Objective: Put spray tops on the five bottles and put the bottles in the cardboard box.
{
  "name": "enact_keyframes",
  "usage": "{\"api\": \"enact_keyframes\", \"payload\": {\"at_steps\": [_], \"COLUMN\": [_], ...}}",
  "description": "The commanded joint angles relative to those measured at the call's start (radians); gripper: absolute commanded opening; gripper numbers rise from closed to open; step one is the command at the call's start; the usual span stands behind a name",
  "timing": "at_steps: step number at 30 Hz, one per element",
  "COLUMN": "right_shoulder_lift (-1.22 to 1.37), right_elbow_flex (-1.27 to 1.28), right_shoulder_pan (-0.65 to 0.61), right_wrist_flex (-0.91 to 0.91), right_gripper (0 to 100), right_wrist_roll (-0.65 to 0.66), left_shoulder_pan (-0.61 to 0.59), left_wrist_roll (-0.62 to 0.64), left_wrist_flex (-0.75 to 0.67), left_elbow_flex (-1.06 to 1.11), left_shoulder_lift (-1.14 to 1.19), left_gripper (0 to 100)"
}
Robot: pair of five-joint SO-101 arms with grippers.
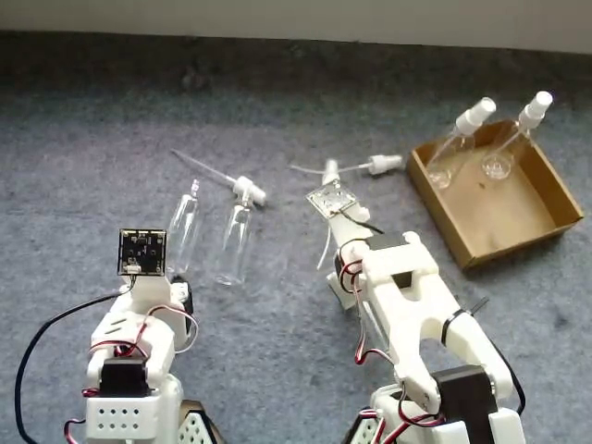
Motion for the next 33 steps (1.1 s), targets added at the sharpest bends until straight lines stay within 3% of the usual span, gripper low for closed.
{"api": "enact_keyframes", "payload": {"at_steps": [1, 5, 14, 23, 30, 33], "right_shoulder_lift": [-0.005, -0.007, -0.005, -0.013, -0.042, -0.119], "right_elbow_flex": [-0.045, -0.045, -0.044, -0.015, -0.082, -0.156], "right_shoulder_pan": [-0.007, -0.007, -0.008, -0.004, -0.004, -0.002], "right_wrist_flex": [-0.008, 0.022, 0.025, 0.041, 0.134, 0.231], "right_gripper": [25.5, 32.5, 32.4, 15.8, 13.3, 13.3], "right_wrist_roll": [-0.012, -0.011, -0.011, -0.012, -0.014, -0.080], "left_shoulder_pan": [0.022, 0.022, 0.022, 0.022, 0.022, 0.022], "left_wrist_roll": [0.008, 0.008, 0.008, 0.008, 0.006, 0.006], "left_wrist_flex": [-0.028, -0.028, -0.028, -0.028, -0.028, -0.028], "left_elbow_flex": [0.012, 0.012, 0.012, 0.012, 0.012, 0.012], "left_shoulder_lift": [-0.008, -0.008, -0.008, -0.008, -0.008, -0.008], "left_gripper": [1, 1, 1, 1, 1, 1]}}
